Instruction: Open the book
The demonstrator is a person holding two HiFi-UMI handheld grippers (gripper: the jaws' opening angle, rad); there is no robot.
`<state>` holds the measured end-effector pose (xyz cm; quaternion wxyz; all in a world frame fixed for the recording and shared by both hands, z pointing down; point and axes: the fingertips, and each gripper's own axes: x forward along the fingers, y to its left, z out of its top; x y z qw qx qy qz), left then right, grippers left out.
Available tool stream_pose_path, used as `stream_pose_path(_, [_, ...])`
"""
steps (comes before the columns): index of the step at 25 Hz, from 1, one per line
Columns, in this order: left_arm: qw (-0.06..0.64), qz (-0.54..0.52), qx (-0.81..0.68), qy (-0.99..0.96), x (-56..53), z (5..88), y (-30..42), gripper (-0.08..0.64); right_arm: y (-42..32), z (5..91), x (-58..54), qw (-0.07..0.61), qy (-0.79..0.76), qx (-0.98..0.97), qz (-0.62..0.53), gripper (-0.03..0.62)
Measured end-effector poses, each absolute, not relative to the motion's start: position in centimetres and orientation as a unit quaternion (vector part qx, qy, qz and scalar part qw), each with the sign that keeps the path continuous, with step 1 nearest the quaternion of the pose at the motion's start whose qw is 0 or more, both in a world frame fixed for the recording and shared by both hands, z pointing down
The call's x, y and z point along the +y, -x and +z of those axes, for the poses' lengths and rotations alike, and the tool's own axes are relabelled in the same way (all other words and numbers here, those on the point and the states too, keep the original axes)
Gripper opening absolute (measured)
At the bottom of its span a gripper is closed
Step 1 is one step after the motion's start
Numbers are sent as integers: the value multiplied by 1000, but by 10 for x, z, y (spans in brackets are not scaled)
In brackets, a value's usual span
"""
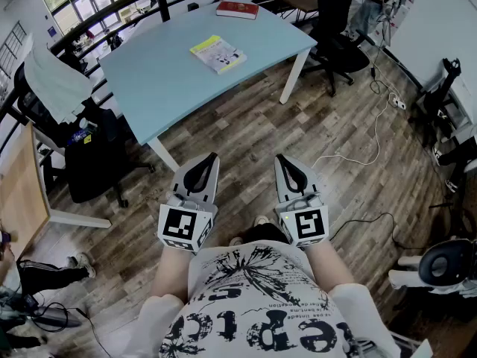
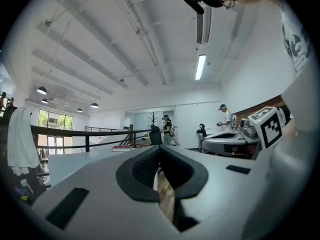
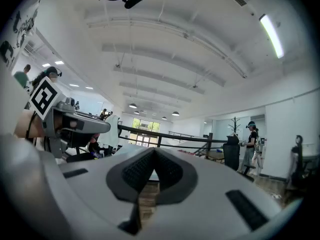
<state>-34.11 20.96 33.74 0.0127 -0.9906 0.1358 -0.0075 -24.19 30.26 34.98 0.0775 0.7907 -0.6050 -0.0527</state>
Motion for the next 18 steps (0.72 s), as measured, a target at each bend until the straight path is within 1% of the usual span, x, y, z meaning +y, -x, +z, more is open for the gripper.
stream_pose_path(9, [7, -5, 134, 991, 205, 341, 331, 21, 233, 357, 298, 89, -784, -612, -49, 9])
stream_pose_path(14, [2, -5, 137, 991, 199, 342, 325, 21, 218, 356, 296, 64, -796, -601, -32, 11])
stream_pose_path(18, [-4, -13, 136, 991, 196, 349, 315, 21, 204, 362, 292, 73, -800, -595, -33, 11])
